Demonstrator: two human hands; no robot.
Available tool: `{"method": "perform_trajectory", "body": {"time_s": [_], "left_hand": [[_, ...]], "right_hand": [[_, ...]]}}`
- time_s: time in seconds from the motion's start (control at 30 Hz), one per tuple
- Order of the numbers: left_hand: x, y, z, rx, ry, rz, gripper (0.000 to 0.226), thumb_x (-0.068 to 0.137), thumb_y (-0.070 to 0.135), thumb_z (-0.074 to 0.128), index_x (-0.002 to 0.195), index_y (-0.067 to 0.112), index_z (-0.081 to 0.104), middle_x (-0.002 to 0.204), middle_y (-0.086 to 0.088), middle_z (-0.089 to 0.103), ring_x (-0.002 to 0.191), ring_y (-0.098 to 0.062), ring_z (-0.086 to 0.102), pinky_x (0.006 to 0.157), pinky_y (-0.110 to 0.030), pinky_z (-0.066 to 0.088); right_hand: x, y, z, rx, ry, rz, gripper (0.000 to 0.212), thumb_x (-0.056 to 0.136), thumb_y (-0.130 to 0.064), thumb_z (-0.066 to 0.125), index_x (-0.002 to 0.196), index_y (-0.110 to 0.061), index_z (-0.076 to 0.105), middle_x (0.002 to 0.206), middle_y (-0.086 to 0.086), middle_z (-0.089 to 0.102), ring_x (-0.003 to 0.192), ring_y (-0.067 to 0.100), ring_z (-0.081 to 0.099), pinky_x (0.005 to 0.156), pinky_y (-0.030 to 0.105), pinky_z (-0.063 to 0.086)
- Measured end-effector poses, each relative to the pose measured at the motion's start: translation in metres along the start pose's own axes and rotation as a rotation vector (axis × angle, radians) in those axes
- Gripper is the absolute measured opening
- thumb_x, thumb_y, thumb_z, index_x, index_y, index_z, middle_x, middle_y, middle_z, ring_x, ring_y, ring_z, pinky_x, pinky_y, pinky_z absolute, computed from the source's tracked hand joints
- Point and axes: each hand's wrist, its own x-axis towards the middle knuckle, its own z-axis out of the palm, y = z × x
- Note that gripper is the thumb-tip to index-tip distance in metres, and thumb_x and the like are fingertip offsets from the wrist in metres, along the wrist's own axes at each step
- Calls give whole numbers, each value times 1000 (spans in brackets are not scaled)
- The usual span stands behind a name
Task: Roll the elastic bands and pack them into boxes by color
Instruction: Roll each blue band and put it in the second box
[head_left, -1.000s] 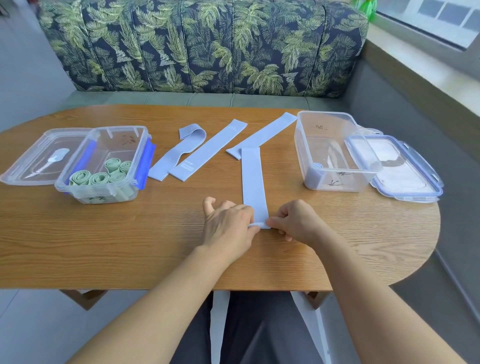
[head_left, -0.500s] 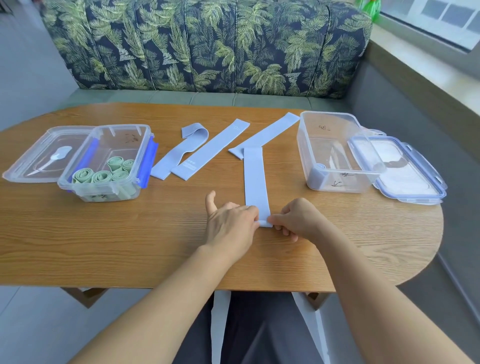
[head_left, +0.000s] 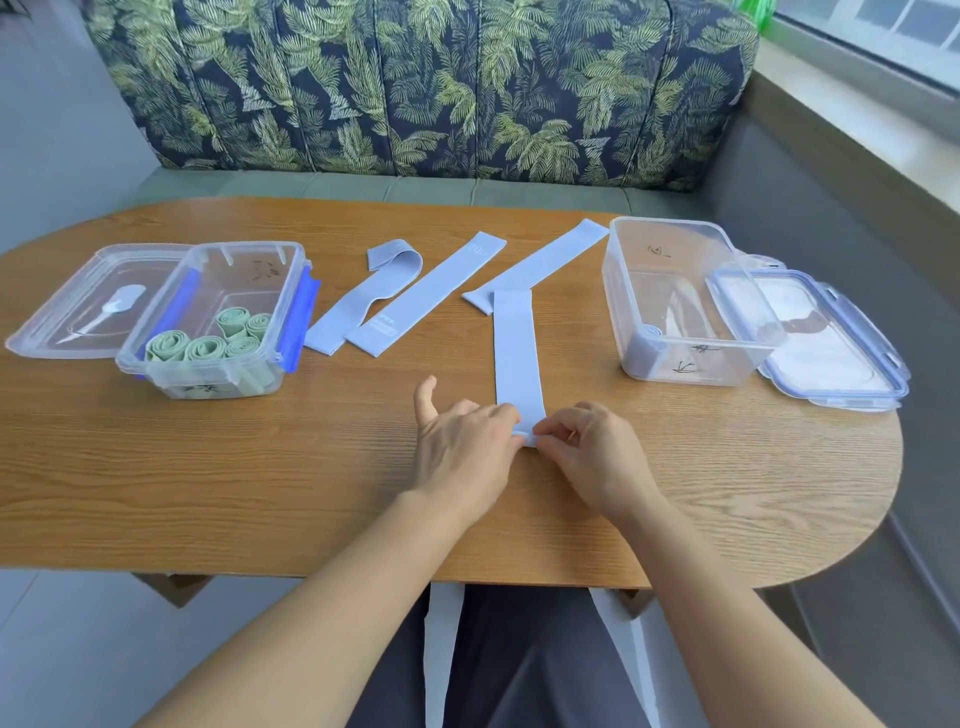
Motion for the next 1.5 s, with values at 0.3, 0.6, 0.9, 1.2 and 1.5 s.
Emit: {"method": "perform_trajectory", "body": {"time_s": [0.3,0.6,0.9,1.2,1.5], "left_hand": [[-4,-5,12,-486,133,-317,21,95,29,57,115,28,62,107,12,67,106,-12,58,97,-33,36],[8,7,8,-629,67,-530,15,87,26,67,100,20,70,91,9,71,83,-10,66,74,-28,54],[20,8,-5,-602,-56,-651,7,82,25,70,84,17,69,80,3,67,82,-21,66,69,-29,54],[20,5,-5,-681,-100,-711,9,79,26,73,87,26,70,86,6,69,77,-16,66,68,-29,56],[15,10,0,-380,-28,-479,17,93,32,56,104,25,66,104,6,66,97,-20,62,74,-32,50]], "right_hand": [[8,-6,-6,-47,-70,11,11,91,-25,64,96,-25,74,92,-5,61,89,16,58,80,32,49],[9,-9,-2,-31,-22,90,13,91,-23,61,99,-20,70,88,-8,59,89,16,58,70,27,41],[9,-15,4,168,28,373,12,81,-27,69,73,-18,69,75,3,70,75,26,67,65,33,53],[4,-17,9,284,95,445,16,80,-28,72,66,-20,69,71,1,71,74,26,69,73,42,59],[9,-21,6,277,78,506,19,75,-33,73,68,-16,67,64,1,71,65,23,70,69,39,59]]}}
